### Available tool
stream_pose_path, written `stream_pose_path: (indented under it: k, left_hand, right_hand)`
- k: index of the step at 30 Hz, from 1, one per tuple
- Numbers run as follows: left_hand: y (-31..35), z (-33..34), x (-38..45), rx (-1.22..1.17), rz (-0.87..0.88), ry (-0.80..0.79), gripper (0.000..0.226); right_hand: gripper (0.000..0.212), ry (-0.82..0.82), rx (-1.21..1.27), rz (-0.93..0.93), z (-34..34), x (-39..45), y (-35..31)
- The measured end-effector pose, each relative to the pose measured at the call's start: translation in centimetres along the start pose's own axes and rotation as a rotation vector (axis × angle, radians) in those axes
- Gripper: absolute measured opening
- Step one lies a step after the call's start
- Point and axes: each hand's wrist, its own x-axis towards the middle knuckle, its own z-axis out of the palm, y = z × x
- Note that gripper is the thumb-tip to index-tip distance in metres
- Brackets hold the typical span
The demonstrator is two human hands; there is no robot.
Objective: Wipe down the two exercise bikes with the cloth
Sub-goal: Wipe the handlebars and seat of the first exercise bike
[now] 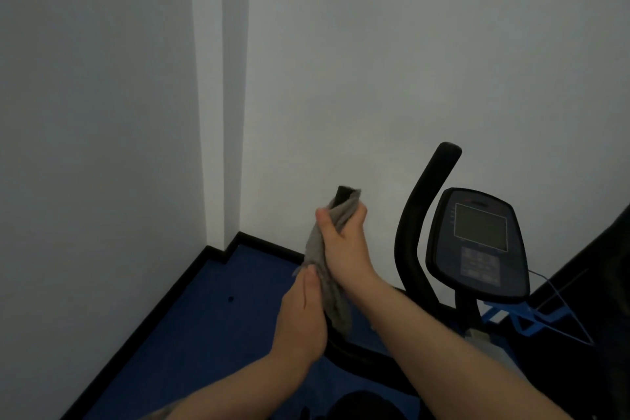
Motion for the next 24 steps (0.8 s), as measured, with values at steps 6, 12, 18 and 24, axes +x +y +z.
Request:
stream_pose_path:
  k: [6, 12, 18, 24]
  left_hand:
    - [0.0, -0.2, -0.1, 0.032, 0.030, 0.020, 0.046]
    - [0.4, -0.2, -0.1, 0.030, 0.013, -0.017, 0.036]
    - [0.2, 0.0, -0.7, 0.122, 0.085, 0.096, 0.062]
    - [1.1, -0.3, -1.0, 0.223, 0.208, 0.260, 0.047]
  right_hand:
    - [0.022, 0.094, -0.073, -0.123, -0.5, 3.0, -2.2]
    - [0.022, 0.032, -0.026, 0.062, -0.4, 0.5, 0.3]
    - [0.049, 0.066, 0.059, 0.171, 0.1, 0.3, -1.5]
    - [0.052, -0.337, -0.139, 0.328, -2.3, -6.7, 0.3]
